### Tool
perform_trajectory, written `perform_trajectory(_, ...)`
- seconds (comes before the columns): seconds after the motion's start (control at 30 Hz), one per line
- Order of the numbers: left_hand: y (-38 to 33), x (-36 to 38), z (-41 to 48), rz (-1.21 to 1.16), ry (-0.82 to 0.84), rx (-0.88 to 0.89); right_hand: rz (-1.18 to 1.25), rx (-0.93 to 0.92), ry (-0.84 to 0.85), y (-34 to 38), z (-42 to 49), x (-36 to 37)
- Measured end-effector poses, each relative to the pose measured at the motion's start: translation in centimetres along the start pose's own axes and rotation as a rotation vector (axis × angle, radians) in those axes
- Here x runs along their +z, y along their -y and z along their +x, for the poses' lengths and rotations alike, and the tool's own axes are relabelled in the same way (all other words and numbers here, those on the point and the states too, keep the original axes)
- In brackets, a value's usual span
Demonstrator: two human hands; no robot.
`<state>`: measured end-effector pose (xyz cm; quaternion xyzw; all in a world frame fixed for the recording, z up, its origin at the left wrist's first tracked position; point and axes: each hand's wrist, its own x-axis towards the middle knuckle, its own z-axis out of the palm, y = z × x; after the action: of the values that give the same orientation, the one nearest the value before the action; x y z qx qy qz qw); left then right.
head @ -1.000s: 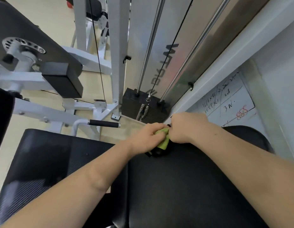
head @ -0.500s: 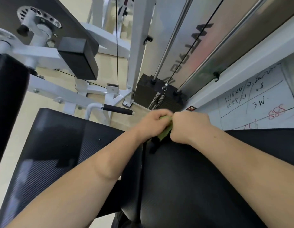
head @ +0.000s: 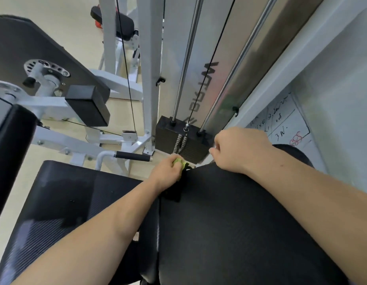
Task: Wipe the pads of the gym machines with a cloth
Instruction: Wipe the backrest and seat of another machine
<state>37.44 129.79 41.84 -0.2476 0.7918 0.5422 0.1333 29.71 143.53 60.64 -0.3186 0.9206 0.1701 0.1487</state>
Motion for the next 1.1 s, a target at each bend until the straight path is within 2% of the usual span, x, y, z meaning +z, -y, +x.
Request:
perform_trajectory(0.13,-8.4,2.1,-3.9,-0.108,-0.053,0.264,0.018,0.065,-0.214,-3.6,-4.6,-0.3)
perform_trajectory(0.27,-14.6,4.0,-8.0,-0.215,-0.146,0.420,0.261,0.197,-0.388,-7.9,-9.0,0.1)
perform_trajectory(0.37,-18.2,5.1,-10.7,-0.232,-0.178,0.542,0.496,0.303,-0.443,-11.3,-13.3,0.8)
perform_trajectory(0.5,-21.0,8.4,-15.3,-0.105,-0.123,0.790,0.835,0.350,-0.508,-13.3,-18.1,3.0)
perform_trajectory(0.57,-20.9,9.6,-17.2,0.038,-0.097,0.910,0.936,0.386,-0.548,-13.5,-20.4,4.1)
perform_trajectory(0.63,-21.0,10.2,-17.7,0.303,-0.161,0.895,0.965,0.392,-0.576,-13.2,-22.5,5.0)
perform_trajectory(0.7,-21.8,10.2,-18.2,0.539,-0.212,0.752,0.972,0.387,-0.593,-12.6,-24.3,5.6)
perform_trajectory(0.77,-22.1,10.7,-18.9,0.598,-0.173,0.735,1.003,0.384,-0.607,-11.8,-26.1,6.1)
perform_trajectory(0.9,-18.8,12.4,-22.8,0.445,-0.242,0.919,0.955,0.441,-0.709,-10.8,-28.2,6.7)
perform_trajectory(0.97,-15.8,13.9,-26.1,0.327,-0.283,0.930,0.898,0.426,-0.769,-10.4,-28.8,6.7)
perform_trajectory(1.1,-10.7,16.9,-32.1,0.133,-0.330,0.888,0.759,0.193,-0.825,-7.5,-28.9,5.3)
